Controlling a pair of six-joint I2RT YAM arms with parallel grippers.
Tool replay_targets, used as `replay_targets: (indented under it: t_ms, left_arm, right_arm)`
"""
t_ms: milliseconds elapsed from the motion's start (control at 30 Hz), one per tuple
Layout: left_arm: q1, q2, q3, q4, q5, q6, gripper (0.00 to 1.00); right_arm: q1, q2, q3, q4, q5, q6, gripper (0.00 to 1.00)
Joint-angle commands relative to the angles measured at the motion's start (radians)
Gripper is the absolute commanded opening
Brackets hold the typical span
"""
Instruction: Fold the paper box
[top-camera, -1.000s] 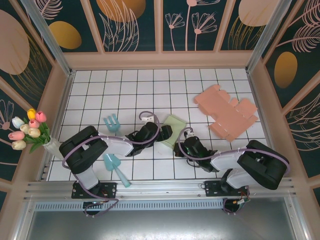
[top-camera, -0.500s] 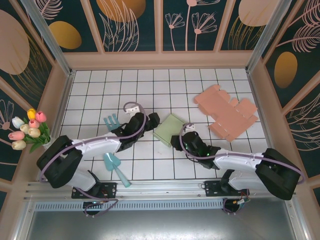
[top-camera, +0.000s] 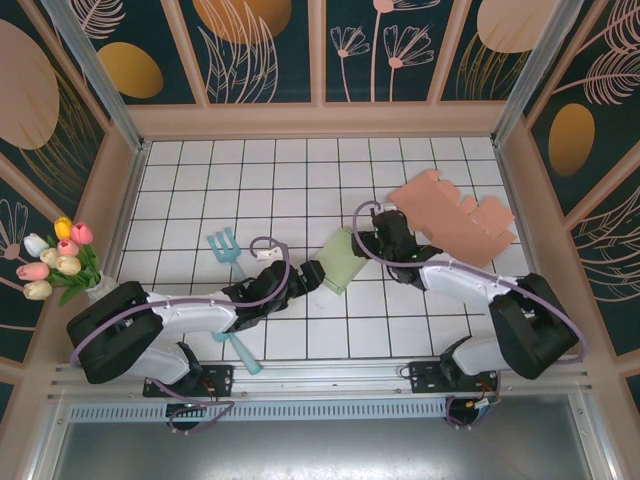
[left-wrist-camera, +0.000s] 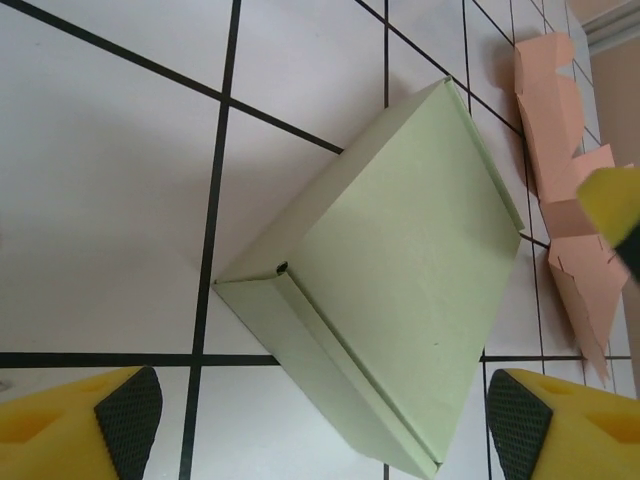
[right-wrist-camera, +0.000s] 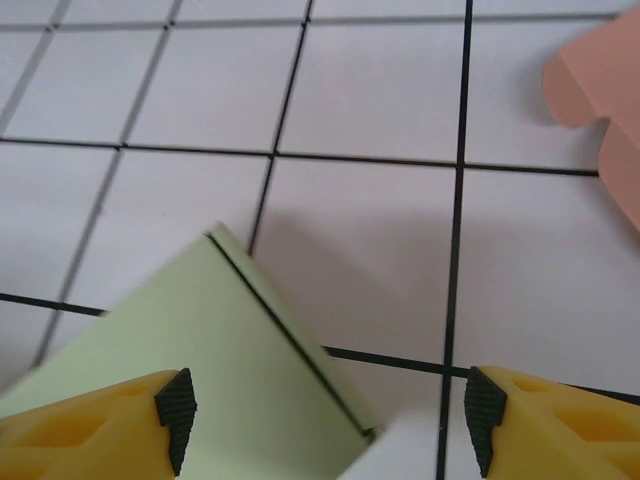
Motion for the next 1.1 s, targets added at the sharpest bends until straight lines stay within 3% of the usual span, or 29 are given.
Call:
replay_targets:
  t_ms: [0,200,467,767,867,1067]
  left_arm:
    - [-0.002,0.027,-0.004,0.095,0.014,-0.037,0.86]
    - [-0.003,0.088,0.020,0.127,0.037,-0.049,0.85]
    - [-0.001,0.163,0.073,0.143,0.035,-0.043,0.85]
    - [0.015,0.290,0.230,0.069,0.007,-0.007,0.85]
    - [0.054,0.352,0.293,0.047,0.029,0.015,0.85]
    - [0.138,0.346,0.394,-0.018,0.061,0.082,0.85]
  right_arm:
    - [-0.039,0.054,0.039,0.047,-0.165,-0.109,0.76]
    - [-0.153,0.113,0.024,0.111,-0.353,-0.169,0.79]
    - [-0.169,0.192,0.039,0.139,-0.481,-0.196,0.78]
    - [-0.166,0.218,0.044,0.136,-0.552,-0.188,0.62]
    - [-0.164,0.196,0.036,0.144,-0.552,-0.172,0.55]
    - [-0.135,0.167,0.047,0.196,-0.535,-0.093,0.51]
